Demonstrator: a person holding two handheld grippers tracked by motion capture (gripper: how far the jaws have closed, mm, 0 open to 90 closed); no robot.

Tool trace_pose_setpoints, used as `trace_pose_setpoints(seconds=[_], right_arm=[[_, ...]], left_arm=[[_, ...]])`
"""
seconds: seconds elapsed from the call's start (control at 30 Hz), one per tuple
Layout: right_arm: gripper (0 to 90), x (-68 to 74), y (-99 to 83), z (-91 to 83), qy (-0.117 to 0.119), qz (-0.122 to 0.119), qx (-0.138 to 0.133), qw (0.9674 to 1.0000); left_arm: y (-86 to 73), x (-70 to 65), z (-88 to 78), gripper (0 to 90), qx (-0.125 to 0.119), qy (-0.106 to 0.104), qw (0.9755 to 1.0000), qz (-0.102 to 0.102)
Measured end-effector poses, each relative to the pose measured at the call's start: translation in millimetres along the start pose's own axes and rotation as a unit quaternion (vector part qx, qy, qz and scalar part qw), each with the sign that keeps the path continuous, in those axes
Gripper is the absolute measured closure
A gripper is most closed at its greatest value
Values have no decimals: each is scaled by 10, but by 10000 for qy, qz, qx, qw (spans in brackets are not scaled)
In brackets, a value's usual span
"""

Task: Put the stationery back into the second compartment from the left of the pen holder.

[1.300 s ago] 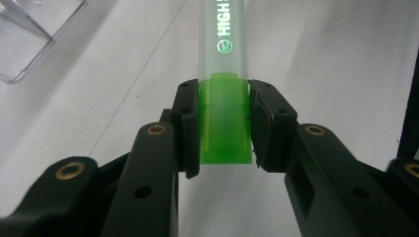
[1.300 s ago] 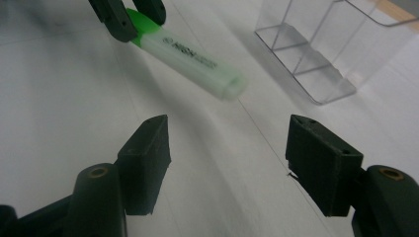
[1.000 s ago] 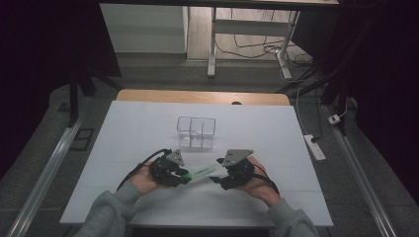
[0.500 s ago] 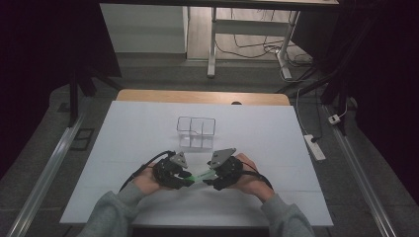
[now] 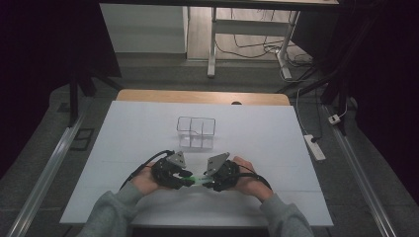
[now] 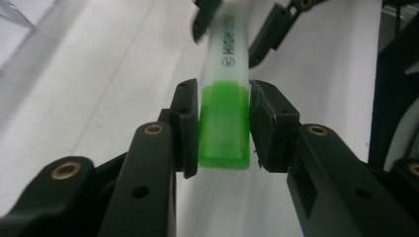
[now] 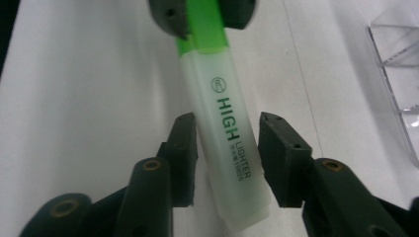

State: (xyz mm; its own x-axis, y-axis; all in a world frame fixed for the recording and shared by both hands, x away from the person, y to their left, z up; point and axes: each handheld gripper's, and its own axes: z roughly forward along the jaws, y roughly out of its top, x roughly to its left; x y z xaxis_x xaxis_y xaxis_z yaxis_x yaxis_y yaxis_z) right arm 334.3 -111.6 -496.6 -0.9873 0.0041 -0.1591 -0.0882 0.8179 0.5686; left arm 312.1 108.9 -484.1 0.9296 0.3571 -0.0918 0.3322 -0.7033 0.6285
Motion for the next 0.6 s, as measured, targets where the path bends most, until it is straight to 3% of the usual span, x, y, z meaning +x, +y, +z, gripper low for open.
trace_pose_setpoints(seconds=[0.1, 0.17, 0.23, 0.27, 0.37, 0.47, 0.6], right_arm=[[659, 11, 9, -3, 15, -35, -122, 9999], [678, 14, 12, -23, -32, 23, -213, 9998], [695, 8, 6, -42, -101, 89, -304, 9994], [763, 2, 3, -55, -163, 119, -316, 9993], [768, -34, -32, -87, -274, 257, -454, 9983], [768, -40, -42, -71, -363, 283, -274, 9986], [768, -56, -55, -83, -422, 449, -386, 9974]], left_arm=[[-16, 25, -30, 624, -91, 183, 9998, -61], [-42, 42, -43, 595, -255, 270, 9990, -239], [-68, 65, -69, 559, -381, 328, 9980, -391], [-82, 75, -86, 541, -463, 354, 9972, -459], [-115, 94, -131, 520, -713, 391, 9945, -658], [-134, 111, -140, 520, -713, 417, 9939, -730], [-142, 102, -171, 475, -799, 546, 9918, -837]])
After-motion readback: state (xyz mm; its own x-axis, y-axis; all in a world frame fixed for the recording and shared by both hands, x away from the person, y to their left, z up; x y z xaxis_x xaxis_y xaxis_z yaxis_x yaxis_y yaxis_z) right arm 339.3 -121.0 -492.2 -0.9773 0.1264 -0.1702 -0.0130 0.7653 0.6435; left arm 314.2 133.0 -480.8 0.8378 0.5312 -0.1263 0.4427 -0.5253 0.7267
